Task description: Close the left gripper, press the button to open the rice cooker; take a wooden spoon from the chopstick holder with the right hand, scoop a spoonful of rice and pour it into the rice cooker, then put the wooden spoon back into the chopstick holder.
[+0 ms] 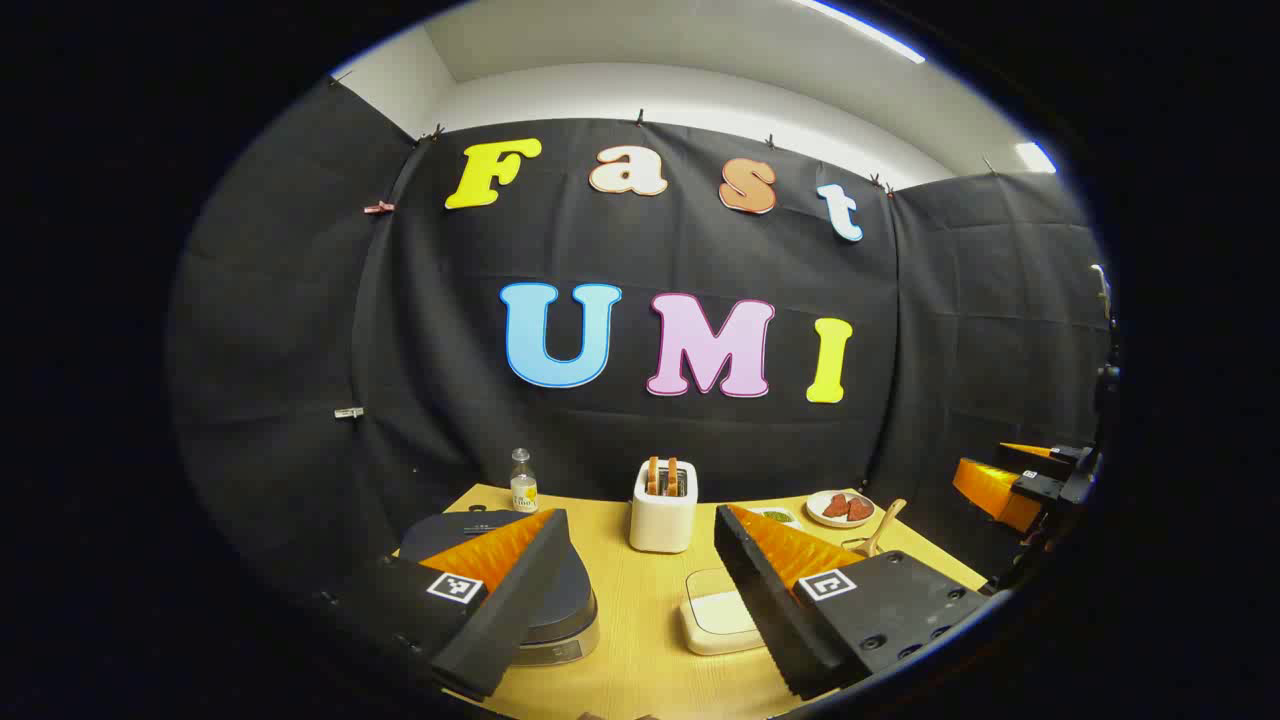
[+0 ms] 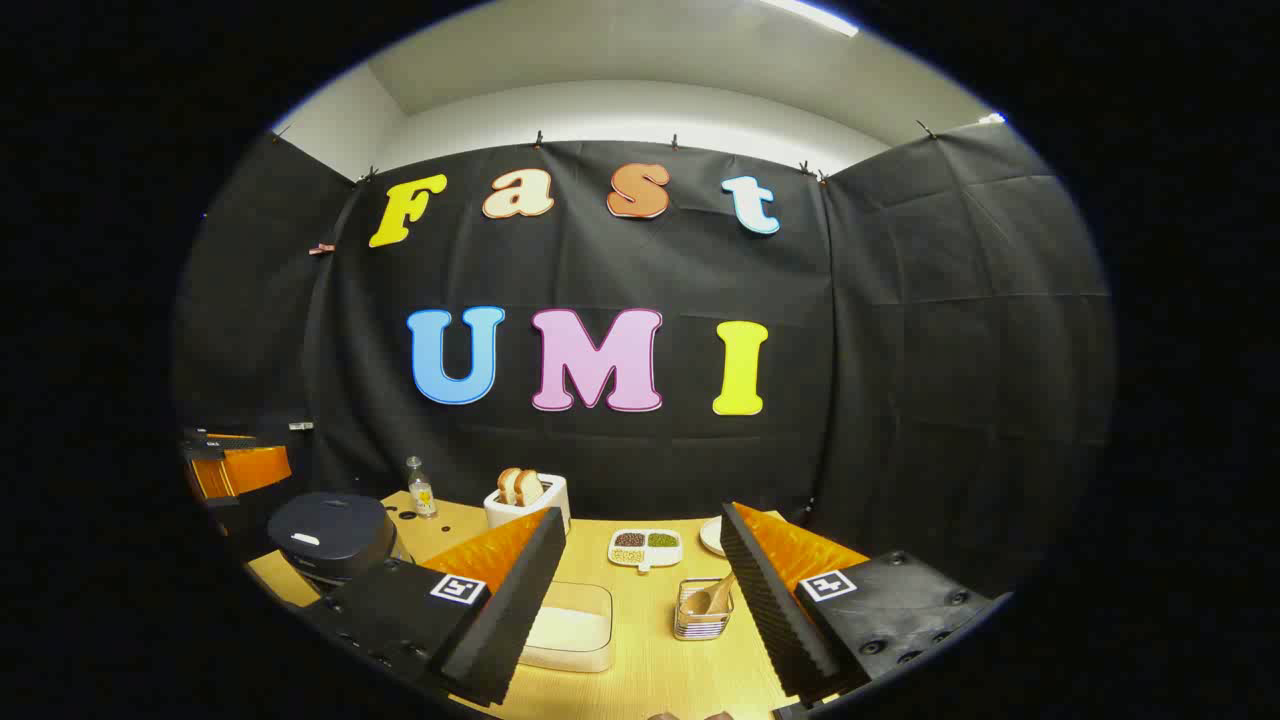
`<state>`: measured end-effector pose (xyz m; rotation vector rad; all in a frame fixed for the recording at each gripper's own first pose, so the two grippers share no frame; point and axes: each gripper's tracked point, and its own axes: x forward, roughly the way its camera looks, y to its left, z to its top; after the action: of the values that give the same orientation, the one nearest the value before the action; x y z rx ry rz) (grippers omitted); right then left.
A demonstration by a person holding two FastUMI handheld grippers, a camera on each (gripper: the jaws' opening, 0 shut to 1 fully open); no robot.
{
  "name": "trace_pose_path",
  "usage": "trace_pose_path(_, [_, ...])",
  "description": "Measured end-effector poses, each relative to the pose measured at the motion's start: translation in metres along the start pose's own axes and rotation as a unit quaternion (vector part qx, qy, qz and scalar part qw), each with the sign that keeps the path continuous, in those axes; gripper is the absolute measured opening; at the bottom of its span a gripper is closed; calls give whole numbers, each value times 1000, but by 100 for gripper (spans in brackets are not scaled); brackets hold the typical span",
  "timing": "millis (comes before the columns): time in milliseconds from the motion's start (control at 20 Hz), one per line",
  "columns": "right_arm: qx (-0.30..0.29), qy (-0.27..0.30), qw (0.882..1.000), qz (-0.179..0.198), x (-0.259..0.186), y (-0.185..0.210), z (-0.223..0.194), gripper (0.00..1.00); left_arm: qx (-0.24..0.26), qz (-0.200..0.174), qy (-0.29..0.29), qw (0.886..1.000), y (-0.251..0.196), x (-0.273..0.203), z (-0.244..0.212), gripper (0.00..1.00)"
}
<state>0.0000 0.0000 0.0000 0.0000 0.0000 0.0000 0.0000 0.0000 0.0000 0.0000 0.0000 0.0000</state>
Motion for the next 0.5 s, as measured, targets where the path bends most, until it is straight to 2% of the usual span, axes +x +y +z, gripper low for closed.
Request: trace_pose_path(500, [-5,-14,999,-42,-10,-19,7,98,-8,-12,-12,1000,8,-2,1,99])
